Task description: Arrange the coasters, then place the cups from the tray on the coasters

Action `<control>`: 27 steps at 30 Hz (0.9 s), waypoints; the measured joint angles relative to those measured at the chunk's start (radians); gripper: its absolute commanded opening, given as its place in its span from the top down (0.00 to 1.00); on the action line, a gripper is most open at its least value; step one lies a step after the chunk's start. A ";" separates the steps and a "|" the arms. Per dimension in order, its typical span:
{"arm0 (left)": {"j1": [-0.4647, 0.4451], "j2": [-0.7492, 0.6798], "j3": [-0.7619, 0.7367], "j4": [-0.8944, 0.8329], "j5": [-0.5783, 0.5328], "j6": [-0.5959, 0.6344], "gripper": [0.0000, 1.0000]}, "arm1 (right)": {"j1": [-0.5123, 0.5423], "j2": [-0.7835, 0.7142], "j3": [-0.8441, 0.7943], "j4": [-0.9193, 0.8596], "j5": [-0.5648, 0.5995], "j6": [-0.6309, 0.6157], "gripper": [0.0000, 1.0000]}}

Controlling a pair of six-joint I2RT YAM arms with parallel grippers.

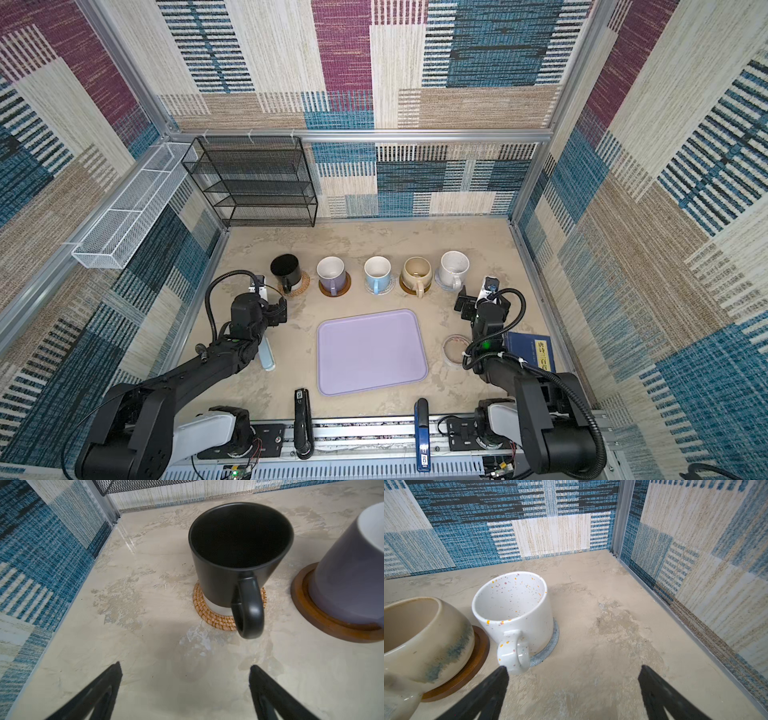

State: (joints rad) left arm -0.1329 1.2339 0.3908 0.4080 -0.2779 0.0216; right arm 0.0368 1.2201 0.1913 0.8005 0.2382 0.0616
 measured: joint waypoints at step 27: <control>0.169 0.298 0.024 0.369 0.285 -0.015 0.02 | -0.063 0.256 0.076 0.293 -0.168 -0.026 0.00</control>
State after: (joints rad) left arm 0.0364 1.5314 0.4152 0.7765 0.0071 0.0063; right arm -0.0261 1.4761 0.2672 1.0935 0.0704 0.0360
